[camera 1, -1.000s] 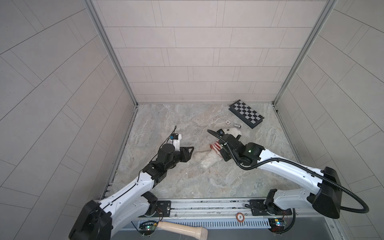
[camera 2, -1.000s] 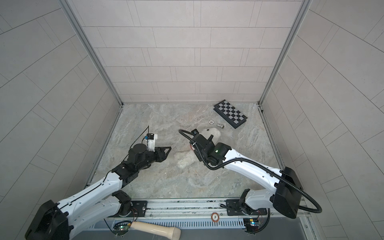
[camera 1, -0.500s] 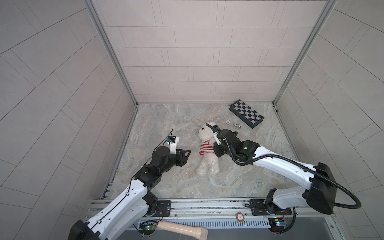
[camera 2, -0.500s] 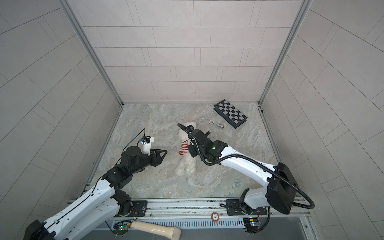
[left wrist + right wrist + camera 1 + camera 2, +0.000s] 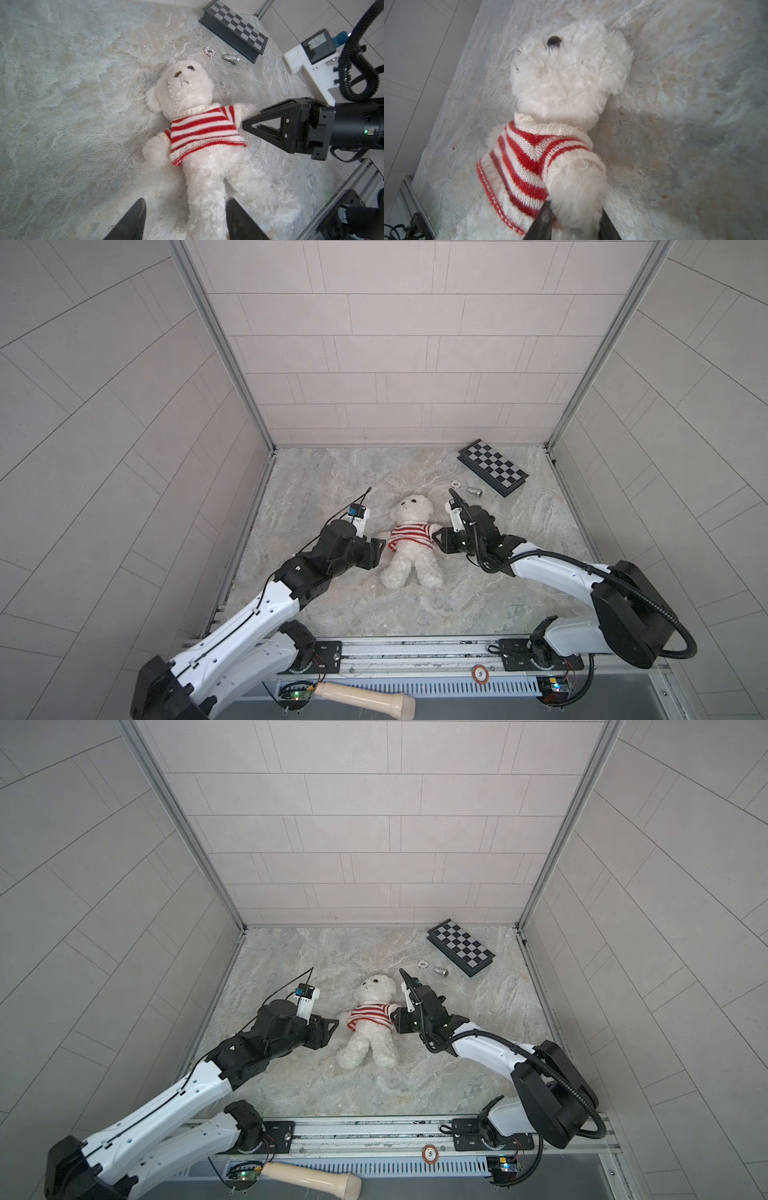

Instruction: Dress the teddy bear

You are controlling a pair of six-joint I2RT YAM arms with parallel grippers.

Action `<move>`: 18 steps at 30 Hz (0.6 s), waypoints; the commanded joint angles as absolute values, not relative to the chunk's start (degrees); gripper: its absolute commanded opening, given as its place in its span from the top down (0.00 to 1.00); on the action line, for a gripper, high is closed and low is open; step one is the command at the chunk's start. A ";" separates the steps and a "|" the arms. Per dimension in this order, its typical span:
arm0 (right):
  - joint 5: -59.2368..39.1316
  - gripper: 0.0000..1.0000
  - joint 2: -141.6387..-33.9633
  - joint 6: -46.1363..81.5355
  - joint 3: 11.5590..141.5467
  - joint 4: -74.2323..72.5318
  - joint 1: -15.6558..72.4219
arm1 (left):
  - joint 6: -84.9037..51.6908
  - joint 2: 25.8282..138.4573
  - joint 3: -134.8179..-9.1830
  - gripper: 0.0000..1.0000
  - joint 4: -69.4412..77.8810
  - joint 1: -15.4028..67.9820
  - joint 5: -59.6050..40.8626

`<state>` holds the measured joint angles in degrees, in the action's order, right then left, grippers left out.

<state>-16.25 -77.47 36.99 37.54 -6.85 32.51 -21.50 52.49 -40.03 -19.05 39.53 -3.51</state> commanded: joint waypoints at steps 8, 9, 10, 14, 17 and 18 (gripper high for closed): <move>-21.36 0.31 -63.21 41.97 24.12 -15.57 15.40 | -17.61 74.70 -62.83 0.27 -33.73 53.34 11.84; -21.45 0.29 -62.16 42.26 23.00 -15.87 13.29 | -17.38 77.55 -65.53 0.25 -34.77 54.45 12.35; -21.68 0.28 -61.45 42.59 21.91 -16.57 11.56 | -17.27 80.28 -67.86 0.23 -35.86 55.38 12.75; -23.51 0.24 -61.01 44.80 17.74 -21.68 4.21 | -15.11 92.79 -78.64 0.07 -40.27 59.25 16.34; -26.59 0.25 -62.77 46.74 15.69 -26.49 0.50 | -13.64 101.36 -85.76 0.02 -42.56 60.02 18.64; -26.92 0.25 -62.93 46.92 15.35 -27.14 0.11 | -13.11 104.10 -88.00 0.02 -43.42 60.19 19.33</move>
